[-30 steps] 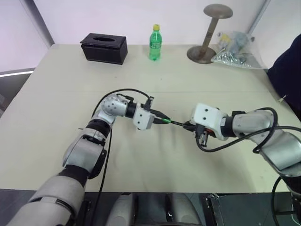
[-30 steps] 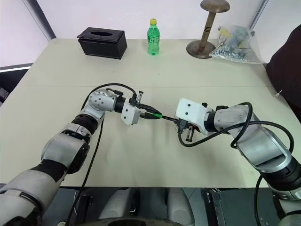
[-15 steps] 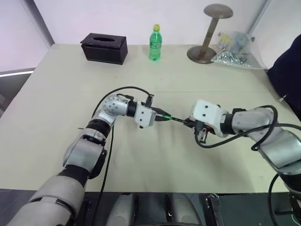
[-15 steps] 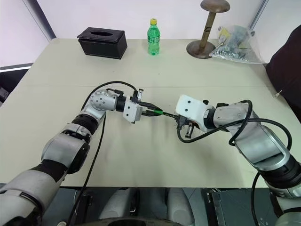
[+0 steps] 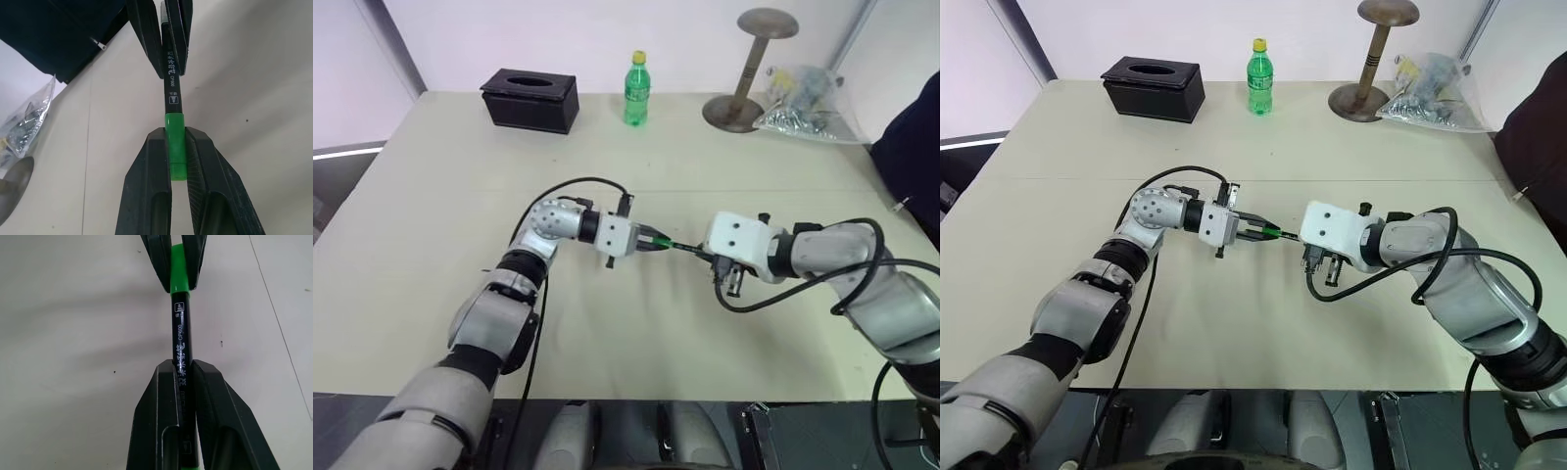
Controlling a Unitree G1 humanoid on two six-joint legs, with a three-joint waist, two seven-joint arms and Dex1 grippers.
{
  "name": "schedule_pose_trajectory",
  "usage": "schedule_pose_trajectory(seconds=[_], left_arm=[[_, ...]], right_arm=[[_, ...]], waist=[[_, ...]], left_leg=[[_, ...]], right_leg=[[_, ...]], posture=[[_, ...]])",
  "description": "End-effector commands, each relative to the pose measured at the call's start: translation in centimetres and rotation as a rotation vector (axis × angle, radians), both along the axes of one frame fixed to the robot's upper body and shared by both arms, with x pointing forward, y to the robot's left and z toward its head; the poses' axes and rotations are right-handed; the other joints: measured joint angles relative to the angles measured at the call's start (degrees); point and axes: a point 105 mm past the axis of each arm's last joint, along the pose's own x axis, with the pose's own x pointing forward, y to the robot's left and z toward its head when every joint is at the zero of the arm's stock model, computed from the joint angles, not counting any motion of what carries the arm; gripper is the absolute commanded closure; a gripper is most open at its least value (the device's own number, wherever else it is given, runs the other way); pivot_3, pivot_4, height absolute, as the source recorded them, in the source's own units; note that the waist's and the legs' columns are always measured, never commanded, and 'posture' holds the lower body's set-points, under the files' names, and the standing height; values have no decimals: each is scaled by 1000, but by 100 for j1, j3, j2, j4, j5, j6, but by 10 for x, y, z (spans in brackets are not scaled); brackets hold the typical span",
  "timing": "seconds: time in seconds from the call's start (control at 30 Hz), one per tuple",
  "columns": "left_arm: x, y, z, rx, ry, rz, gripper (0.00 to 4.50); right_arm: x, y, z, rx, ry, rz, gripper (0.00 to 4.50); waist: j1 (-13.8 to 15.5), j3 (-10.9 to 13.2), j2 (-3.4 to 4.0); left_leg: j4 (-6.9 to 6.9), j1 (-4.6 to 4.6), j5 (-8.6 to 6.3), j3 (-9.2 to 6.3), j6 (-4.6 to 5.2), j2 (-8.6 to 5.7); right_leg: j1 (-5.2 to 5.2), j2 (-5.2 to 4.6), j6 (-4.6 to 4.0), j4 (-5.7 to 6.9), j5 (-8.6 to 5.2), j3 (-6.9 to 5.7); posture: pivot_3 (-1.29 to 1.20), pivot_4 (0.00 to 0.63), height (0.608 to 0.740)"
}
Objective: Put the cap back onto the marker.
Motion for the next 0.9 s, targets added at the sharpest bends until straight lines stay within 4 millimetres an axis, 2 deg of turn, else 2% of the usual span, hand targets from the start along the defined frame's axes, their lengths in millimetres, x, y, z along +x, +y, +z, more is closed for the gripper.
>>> schedule_pose_trajectory(seconds=[0.03,0.37,0.4,0.43,0.57,0.63,0.67,0.77,0.9], left_arm=[[-4,-13,23,-90,-76,-45,4500],[-4,-11,19,-64,-44,-45,4500],[-4,-11,19,-60,-39,-44,3546],[-3,-10,18,-55,-35,-43,3338],[-4,-4,14,-36,-23,-40,1298],[-3,4,13,-33,0,-30,195],[-3,10,13,-33,9,-21,41],[-3,26,13,-27,38,-2,41],[3,47,18,-91,174,96,41]], right_arm=[[-8,18,7,9,-34,93,4430],[-8,11,5,-9,-24,77,4430],[-8,9,4,-12,-24,73,4500],[-7,7,4,-15,-24,69,4500],[-5,0,4,-24,-26,48,4500],[-3,-13,4,-41,-25,14,4500],[-3,-20,5,-47,-24,-8,4500],[-3,-36,5,-57,-24,-51,4500],[-4,-58,3,1,-17,-163,4500]], waist=[[0,0,0],[0,0,0],[0,0,0],[1,0,0],[1,0,0],[-10,0,0],[-12,0,0],[-18,0,0],[0,0,1]], left_leg=[[0,0,0,0,0,0],[0,0,0,0,0,0],[0,0,0,0,0,0],[0,0,0,0,0,0],[0,-1,0,0,0,1],[0,0,0,0,0,1],[-1,0,0,0,0,1],[-2,0,0,0,0,5],[-1,0,0,0,0,8]], right_leg=[[0,0,0,0,0,0],[0,0,0,0,0,0],[0,0,0,0,0,0],[0,0,0,0,0,0],[0,-1,0,0,0,0],[-1,0,0,0,0,0],[-1,1,0,0,0,0],[-2,2,0,0,0,1],[-1,1,0,1,0,1]], posture=[[0,150,740],[0,150,740],[0,150,740],[0,150,740],[0,150,740],[0,150,740],[0,150,740],[0,150,740],[0,150,740]])
